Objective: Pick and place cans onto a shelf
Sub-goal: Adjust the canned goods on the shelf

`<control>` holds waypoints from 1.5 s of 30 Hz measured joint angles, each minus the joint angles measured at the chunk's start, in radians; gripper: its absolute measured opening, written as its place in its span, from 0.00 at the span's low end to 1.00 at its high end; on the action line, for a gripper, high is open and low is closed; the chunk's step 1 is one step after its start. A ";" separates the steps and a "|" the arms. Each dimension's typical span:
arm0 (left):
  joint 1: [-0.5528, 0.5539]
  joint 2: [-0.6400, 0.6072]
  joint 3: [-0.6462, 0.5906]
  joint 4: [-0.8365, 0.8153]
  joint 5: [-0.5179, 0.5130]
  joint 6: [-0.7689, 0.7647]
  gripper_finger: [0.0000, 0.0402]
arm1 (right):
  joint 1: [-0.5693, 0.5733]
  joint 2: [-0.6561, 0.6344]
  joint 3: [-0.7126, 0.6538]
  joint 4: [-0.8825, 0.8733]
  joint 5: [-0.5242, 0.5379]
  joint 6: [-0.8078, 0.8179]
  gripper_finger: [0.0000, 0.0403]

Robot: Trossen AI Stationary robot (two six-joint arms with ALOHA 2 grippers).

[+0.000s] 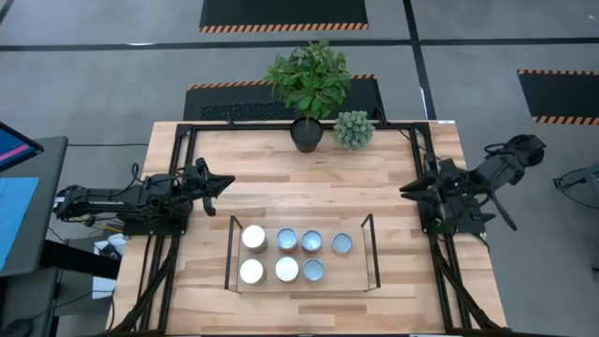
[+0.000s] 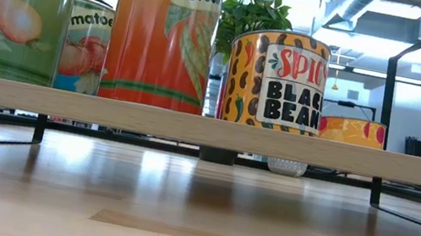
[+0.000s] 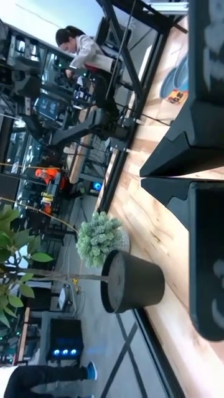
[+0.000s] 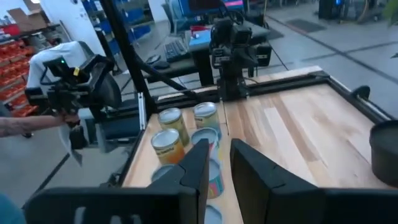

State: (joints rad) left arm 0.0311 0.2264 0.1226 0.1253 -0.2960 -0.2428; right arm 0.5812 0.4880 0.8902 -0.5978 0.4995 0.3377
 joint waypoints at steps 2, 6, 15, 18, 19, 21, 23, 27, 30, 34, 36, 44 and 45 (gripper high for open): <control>0.000 0.000 0.000 0.000 -0.001 0.000 0.00 | 0.000 -0.039 -0.070 0.067 0.000 -0.034 0.23; 0.000 0.000 0.000 0.000 -0.003 -0.004 0.00 | -0.001 -0.087 -0.144 0.169 0.002 -0.074 0.23; 0.000 0.000 0.000 -0.001 -0.003 -0.043 0.00 | -0.001 -0.087 -0.148 0.439 -0.001 -0.076 0.23; 0.000 0.000 0.000 -0.003 -0.001 -0.084 0.00 | -0.003 -0.087 -0.148 0.509 -0.001 -0.077 0.23; 0.000 0.000 0.000 -0.004 0.003 -0.095 0.00 | -0.007 -0.087 -0.148 0.536 -0.001 -0.077 0.23; 0.000 0.000 0.000 -0.009 0.010 -0.111 0.00 | -0.009 -0.087 -0.148 0.568 0.001 -0.076 0.23; 0.000 0.000 0.000 -0.011 0.023 -0.119 0.00 | -0.015 -0.087 -0.148 0.588 0.007 -0.076 0.23; 0.000 0.000 0.000 -0.012 0.039 -0.120 0.00 | -0.029 -0.082 -0.148 0.563 0.022 -0.075 0.23; 0.000 0.000 0.000 -0.020 0.039 -0.120 0.00 | -0.031 -0.072 -0.148 0.538 0.016 -0.064 0.23; 0.000 0.000 0.000 -0.026 0.038 -0.121 0.00 | -0.031 -0.064 -0.148 0.525 0.010 -0.050 0.23; 0.000 0.000 0.000 -0.029 0.037 -0.121 0.00 | -0.031 -0.053 -0.147 0.517 0.014 -0.048 0.23; 0.000 0.001 0.000 -0.051 0.035 -0.112 0.00 | -0.045 0.008 -0.148 0.486 0.033 -0.126 0.16; 0.000 0.001 0.000 -0.060 0.034 -0.112 0.00 | -0.051 0.014 -0.148 0.485 0.041 -0.133 0.14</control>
State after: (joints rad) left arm 0.0307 0.2272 0.1226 0.0657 -0.2618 -0.3546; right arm 0.5303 0.5021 0.7425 -0.1127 0.5403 0.2042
